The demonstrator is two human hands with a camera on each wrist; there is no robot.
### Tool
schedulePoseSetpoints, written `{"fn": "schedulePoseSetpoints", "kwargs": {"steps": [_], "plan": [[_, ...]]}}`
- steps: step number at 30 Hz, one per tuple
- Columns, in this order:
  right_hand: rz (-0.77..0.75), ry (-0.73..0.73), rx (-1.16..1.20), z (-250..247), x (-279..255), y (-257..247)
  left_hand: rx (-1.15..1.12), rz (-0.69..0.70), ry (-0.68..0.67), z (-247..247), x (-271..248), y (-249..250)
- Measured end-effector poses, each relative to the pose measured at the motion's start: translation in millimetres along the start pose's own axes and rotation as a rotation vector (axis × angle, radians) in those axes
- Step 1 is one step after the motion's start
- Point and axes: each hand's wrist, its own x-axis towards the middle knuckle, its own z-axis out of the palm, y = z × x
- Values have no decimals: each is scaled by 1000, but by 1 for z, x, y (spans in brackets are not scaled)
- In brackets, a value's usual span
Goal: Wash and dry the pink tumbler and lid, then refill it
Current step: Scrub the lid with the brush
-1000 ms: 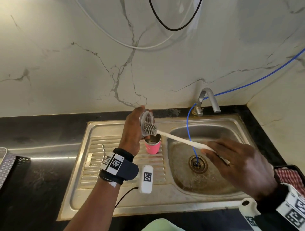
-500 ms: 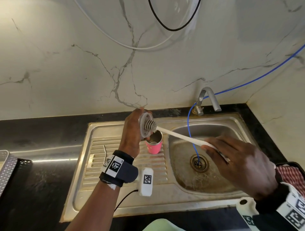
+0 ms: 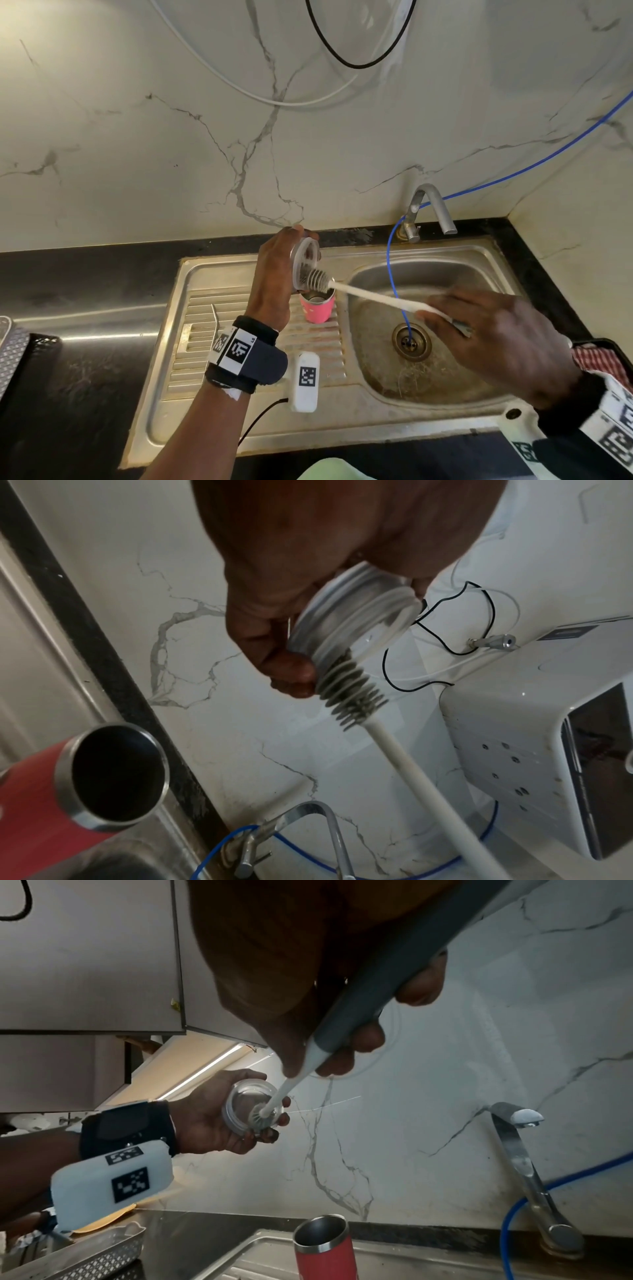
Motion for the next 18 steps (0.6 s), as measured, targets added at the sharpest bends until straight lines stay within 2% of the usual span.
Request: {"fn": "schedulePoseSetpoints", "kwargs": {"steps": [3,11,15,18], "plan": [[-37,2,18,-5,1,-1,-17,-22,31,1,3,-3],[72,81,-141,5,8,22,129,13,-11,3,6,-11],[-20,34,-43,15,-3,11,29,-35,75,4,8,-2],[7,73,73,13,-8,7,-58,-35,88,5,7,2]]}}
